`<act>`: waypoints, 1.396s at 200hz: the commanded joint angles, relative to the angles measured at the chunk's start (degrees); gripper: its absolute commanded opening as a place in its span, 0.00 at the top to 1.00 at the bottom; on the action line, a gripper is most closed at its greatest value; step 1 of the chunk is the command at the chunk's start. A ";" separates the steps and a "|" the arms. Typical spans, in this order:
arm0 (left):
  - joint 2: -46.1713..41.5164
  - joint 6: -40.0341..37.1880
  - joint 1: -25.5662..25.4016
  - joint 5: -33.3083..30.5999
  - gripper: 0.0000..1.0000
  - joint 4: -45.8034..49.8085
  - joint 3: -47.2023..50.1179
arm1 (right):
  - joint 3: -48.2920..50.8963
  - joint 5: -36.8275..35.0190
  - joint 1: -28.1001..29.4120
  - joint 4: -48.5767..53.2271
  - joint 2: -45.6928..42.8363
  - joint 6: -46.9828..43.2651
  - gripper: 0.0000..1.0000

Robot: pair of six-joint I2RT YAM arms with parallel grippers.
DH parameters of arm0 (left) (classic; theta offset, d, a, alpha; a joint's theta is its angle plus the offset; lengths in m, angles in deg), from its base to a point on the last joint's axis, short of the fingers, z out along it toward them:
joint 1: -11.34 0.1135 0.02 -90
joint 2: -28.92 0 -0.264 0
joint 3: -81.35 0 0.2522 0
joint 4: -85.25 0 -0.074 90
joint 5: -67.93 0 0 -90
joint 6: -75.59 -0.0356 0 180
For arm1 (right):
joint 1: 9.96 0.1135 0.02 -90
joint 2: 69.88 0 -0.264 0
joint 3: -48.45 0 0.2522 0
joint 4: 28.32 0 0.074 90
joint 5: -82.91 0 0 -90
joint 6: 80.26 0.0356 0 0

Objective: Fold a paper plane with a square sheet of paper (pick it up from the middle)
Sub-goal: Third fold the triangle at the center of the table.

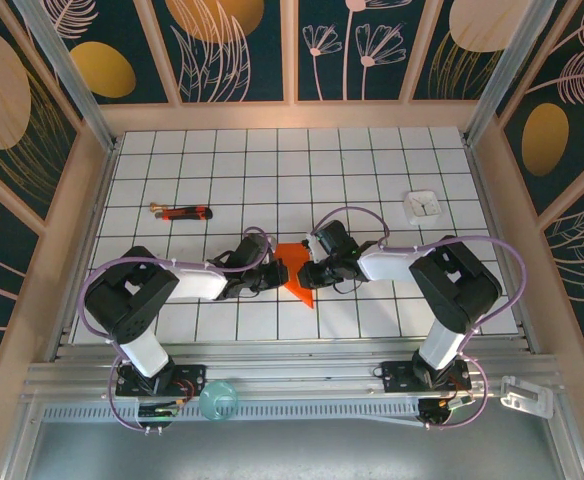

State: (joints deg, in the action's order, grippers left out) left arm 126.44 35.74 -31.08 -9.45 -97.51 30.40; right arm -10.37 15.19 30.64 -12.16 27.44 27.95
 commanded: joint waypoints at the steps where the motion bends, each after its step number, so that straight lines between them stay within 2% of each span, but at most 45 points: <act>1: 2.75 -1.94 0.05 -1.90 1.00 10.04 3.02 | 0.17 -5.92 -1.44 8.24 -1.74 -1.61 0.83; 64: 2.51 -2.47 0.05 -1.98 1.00 11.28 2.20 | 0.56 -8.45 -3.79 13.02 -12.12 -2.01 0.80; 96: 2.13 -2.14 0.09 -1.75 1.00 11.24 2.21 | 2.73 -0.51 -1.79 8.87 -17.02 0.25 0.79; 128: 2.11 -2.09 0.11 -1.85 1.00 11.51 1.98 | 2.51 3.13 4.35 4.11 -14.19 2.19 0.86; 156: 2.33 -2.07 0.07 -1.85 1.00 11.24 1.97 | 1.33 4.09 6.44 1.43 -9.40 2.81 0.92; 215: 2.16 -2.46 0.08 -1.90 1.00 11.68 1.86 | 0.75 1.60 6.10 3.21 -2.92 0.25 0.99; 279: 2.24 -3.21 0.13 -2.06 1.00 12.10 1.64 | 5.83 0.48 5.02 3.68 -2.43 1.50 1.00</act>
State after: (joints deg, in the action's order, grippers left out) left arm 126.31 34.34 -31.08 -9.47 -96.89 30.14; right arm -7.53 17.20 36.13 -10.24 24.69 29.35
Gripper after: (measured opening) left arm 0.061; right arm 0.042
